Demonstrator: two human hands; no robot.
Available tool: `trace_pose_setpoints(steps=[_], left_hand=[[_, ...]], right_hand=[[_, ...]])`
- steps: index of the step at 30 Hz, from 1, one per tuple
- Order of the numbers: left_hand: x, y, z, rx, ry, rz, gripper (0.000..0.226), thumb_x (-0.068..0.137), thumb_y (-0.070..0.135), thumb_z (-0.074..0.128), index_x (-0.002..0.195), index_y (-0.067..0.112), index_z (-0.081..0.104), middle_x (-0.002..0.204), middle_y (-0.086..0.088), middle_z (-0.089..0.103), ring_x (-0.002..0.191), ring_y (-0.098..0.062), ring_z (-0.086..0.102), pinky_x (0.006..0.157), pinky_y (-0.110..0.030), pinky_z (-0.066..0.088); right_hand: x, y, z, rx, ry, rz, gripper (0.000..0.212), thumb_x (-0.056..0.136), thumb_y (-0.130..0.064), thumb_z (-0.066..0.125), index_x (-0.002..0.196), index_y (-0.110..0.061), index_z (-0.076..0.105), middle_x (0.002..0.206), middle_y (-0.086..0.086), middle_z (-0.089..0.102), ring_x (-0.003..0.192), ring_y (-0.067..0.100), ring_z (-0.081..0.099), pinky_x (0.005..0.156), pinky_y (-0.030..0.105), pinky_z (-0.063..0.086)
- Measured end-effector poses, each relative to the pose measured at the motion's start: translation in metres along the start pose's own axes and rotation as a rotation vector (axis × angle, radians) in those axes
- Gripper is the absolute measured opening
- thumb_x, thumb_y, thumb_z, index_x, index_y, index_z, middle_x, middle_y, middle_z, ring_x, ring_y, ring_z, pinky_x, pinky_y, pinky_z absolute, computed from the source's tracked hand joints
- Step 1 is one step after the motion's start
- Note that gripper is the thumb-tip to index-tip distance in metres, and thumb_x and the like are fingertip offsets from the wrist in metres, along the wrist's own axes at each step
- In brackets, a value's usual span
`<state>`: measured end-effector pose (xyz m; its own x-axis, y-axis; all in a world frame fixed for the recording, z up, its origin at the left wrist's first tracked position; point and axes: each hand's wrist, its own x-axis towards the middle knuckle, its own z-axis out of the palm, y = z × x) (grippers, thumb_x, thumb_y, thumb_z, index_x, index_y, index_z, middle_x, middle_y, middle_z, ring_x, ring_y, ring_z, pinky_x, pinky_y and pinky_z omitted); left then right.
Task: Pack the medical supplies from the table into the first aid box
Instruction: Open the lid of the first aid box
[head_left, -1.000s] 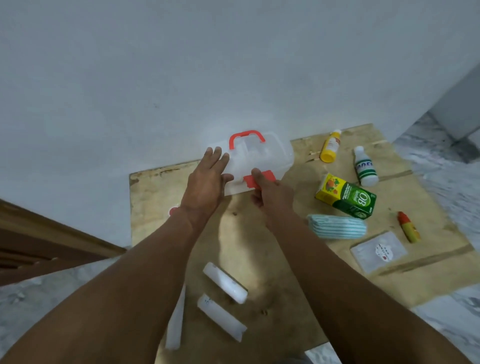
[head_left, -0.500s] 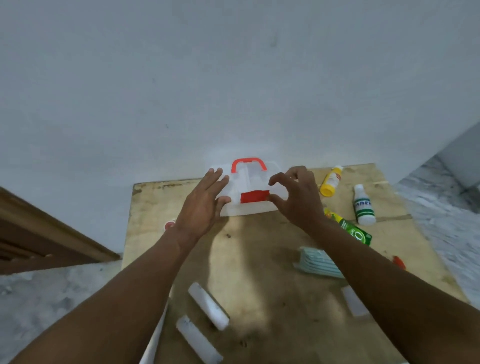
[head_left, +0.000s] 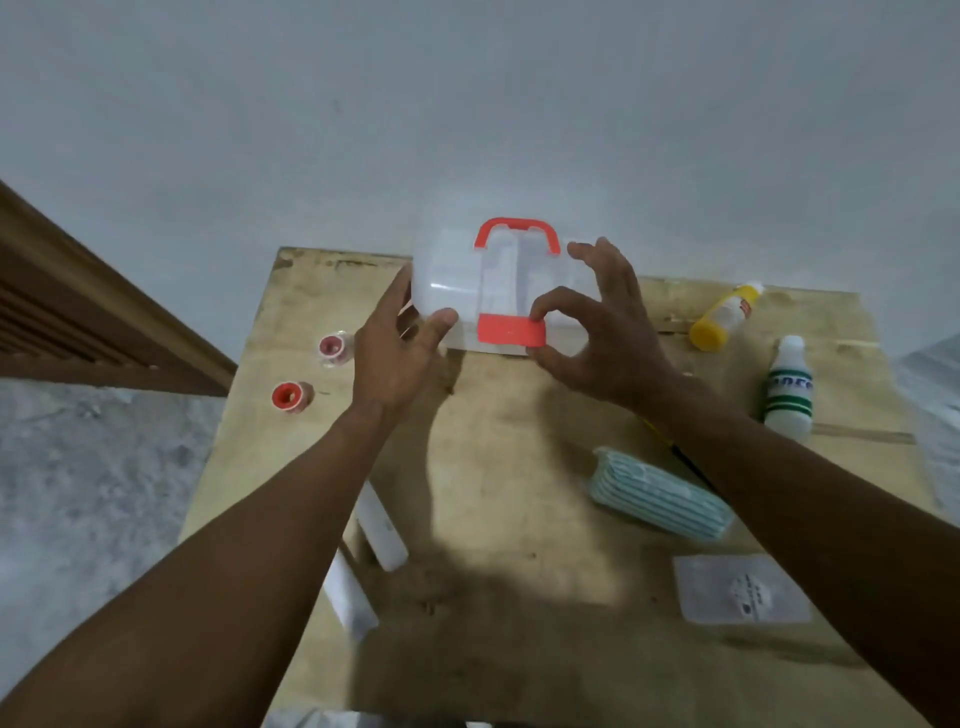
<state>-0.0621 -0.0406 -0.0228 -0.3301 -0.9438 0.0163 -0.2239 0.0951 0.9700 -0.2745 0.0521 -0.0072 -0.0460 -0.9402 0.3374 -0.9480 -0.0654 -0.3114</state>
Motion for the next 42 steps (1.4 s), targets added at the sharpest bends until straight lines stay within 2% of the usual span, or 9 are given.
trace_pose_setpoints(steps=[4,10,16,19,21,26,29,35,42], left_hand=[[-0.002,0.0,0.001,-0.031,0.002,-0.007,0.061,0.092,0.024,0.069,0.148,0.019,0.045,0.137,0.012,0.059,0.118,-0.001,0.06,0.089,-0.015,0.052],[0.002,-0.005,-0.003,0.007,-0.038,-0.024,0.07,0.081,0.025,0.08,0.143,0.029,0.048,0.116,0.036,0.058,0.108,0.01,0.059,0.084,-0.008,0.049],[-0.006,-0.008,-0.005,0.015,-0.05,0.008,0.079,0.082,0.03,0.079,0.151,0.027,0.039,0.139,0.01,0.057,0.122,-0.007,0.055,0.089,-0.011,0.05],[-0.007,-0.004,-0.006,0.013,-0.055,0.007,0.077,0.083,0.028,0.079,0.15,0.026,0.041,0.136,0.009,0.06,0.12,-0.006,0.058,0.09,-0.013,0.052],[-0.008,-0.003,-0.006,0.007,-0.064,-0.002,0.076,0.082,0.026,0.08,0.148,0.027,0.043,0.128,0.014,0.064,0.116,-0.002,0.061,0.09,-0.016,0.053],[-0.014,-0.003,-0.009,0.018,-0.118,-0.014,0.077,0.083,0.03,0.078,0.149,0.036,0.039,0.134,0.017,0.061,0.122,-0.002,0.058,0.102,-0.03,0.05],[-0.011,-0.005,-0.012,0.045,-0.128,-0.037,0.084,0.079,0.039,0.078,0.151,0.038,0.034,0.145,0.016,0.052,0.131,-0.006,0.051,0.11,-0.038,0.044],[0.005,0.01,-0.015,0.138,-0.184,-0.07,0.09,0.081,0.037,0.076,0.154,0.04,0.023,0.152,0.011,0.043,0.136,-0.015,0.045,0.111,-0.044,0.041],[0.008,0.01,-0.017,0.204,-0.254,-0.076,0.092,0.078,0.048,0.074,0.154,0.038,0.023,0.139,0.006,0.056,0.123,-0.021,0.055,0.1,-0.043,0.051]], right_hand=[[-0.002,-0.002,0.002,0.024,-0.022,0.093,0.031,0.089,-0.044,0.061,0.1,-0.018,0.073,0.144,0.021,0.05,0.142,0.044,0.035,0.118,0.051,0.027],[0.003,-0.008,0.005,0.001,-0.001,0.112,0.029,0.097,-0.042,0.05,0.104,-0.017,0.065,0.138,0.025,0.055,0.138,0.047,0.04,0.115,0.06,0.031],[0.011,-0.021,-0.017,0.023,-0.038,0.14,0.026,0.097,-0.035,0.052,0.104,-0.014,0.067,0.122,0.018,0.066,0.133,0.037,0.05,0.119,0.052,0.028],[0.022,-0.028,-0.037,0.065,0.002,0.071,0.019,0.092,-0.023,0.06,0.097,-0.006,0.068,0.099,0.014,0.07,0.098,0.033,0.062,0.101,0.044,0.042],[0.029,-0.032,-0.049,0.079,0.02,0.058,0.018,0.091,-0.019,0.06,0.097,-0.003,0.066,0.089,0.009,0.068,0.078,0.029,0.053,0.079,0.03,0.035],[0.048,-0.032,-0.076,0.166,-0.134,0.144,0.012,0.1,-0.023,0.055,0.106,-0.013,0.056,0.085,0.009,0.064,0.071,0.028,0.05,0.066,0.033,0.034],[0.063,-0.03,-0.092,0.201,-0.188,0.177,0.009,0.102,-0.03,0.05,0.106,-0.022,0.051,0.097,0.012,0.067,0.078,0.031,0.058,0.074,0.041,0.049],[0.085,-0.029,-0.105,0.185,-0.201,0.262,0.013,0.104,-0.038,0.044,0.11,-0.027,0.05,0.108,0.009,0.067,0.092,0.03,0.061,0.08,0.039,0.049],[0.086,-0.027,-0.1,0.173,-0.241,0.293,0.013,0.104,-0.039,0.043,0.112,-0.03,0.05,0.11,0.007,0.067,0.094,0.028,0.061,0.086,0.044,0.053]])
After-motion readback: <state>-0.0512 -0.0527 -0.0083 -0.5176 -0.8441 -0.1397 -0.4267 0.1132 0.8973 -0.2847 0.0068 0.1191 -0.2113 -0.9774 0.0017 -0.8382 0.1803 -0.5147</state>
